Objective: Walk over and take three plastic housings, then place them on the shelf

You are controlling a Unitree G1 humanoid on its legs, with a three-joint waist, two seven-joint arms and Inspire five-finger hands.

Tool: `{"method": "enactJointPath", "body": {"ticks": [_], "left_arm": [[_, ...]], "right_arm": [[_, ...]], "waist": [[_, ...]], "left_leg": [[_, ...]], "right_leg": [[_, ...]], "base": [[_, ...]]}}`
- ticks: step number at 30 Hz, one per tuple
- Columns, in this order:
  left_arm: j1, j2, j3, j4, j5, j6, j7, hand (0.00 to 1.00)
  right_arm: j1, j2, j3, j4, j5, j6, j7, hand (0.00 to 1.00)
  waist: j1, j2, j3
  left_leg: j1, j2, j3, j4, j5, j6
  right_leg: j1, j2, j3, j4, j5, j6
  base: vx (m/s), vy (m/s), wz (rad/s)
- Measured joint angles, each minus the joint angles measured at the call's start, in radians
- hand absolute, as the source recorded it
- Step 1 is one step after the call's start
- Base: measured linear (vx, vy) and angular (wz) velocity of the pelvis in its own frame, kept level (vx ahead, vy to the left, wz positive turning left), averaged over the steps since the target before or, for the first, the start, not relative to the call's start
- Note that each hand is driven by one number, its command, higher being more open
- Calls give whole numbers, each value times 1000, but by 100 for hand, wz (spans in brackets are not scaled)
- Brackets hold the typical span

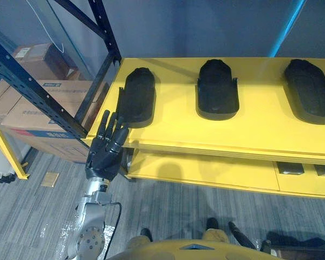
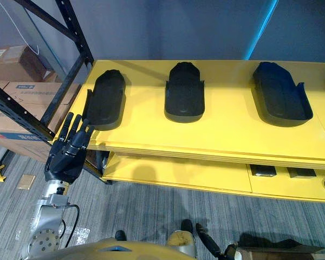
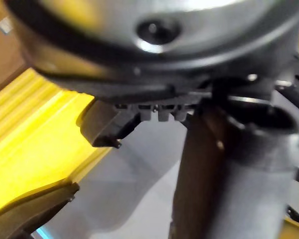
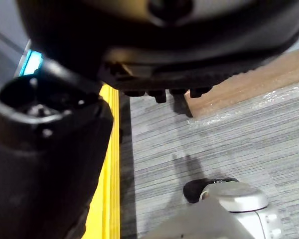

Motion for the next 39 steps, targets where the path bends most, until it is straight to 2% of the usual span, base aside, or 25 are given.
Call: {"method": "enactJointPath", "body": {"ticks": [5,11,14,23,28,35,39], "left_arm": [[1,-17,-1,1,0,10,10,100],[0,-17,-4,1,-27,64,9,100],[0,-17,-6,1,-31,72,10,100],[0,-17,-5,2,-36,65,72,100],[0,-17,-4,3,-36,48,109,100],[-40,-18,-1,4,-27,21,137,100],[-72,-47,23,4,-25,8,159,100]], "right_arm": [[0,0,0,-1,0,0,3,100],[0,0,-2,-4,0,2,18,100],[0,0,-2,-4,-1,2,23,100],[0,0,-4,-5,-1,3,24,100],[2,0,-19,-5,-2,7,28,100],[10,0,-39,-6,-3,16,28,100],[17,0,-41,-30,-4,24,42,100]], "waist": [[-1,-5,-1],[-4,-6,-2],[-5,-5,-2],[-8,-5,-2],[-27,-3,-2],[-31,-4,0],[-31,-4,5]], "left_leg": [[-1,0,2,0,0,0],[0,0,6,-1,-2,0],[1,0,10,0,-2,0],[9,3,30,16,-11,1],[1,3,31,17,-11,1],[4,3,44,17,-14,-1],[4,3,59,19,-20,0]], "right_leg": [[-7,0,3,0,-3,-5],[-6,0,7,3,0,0],[-6,0,10,4,0,0],[-13,0,33,18,-2,-4],[-23,0,36,20,-2,-7],[-28,1,50,20,1,-1],[-42,2,71,29,1,0]], "base": [[-7,1,-1],[16,4,-1],[1,2,-1],[-25,4,-7],[-12,1,-1],[12,2,-4],[9,7,-12]]}}
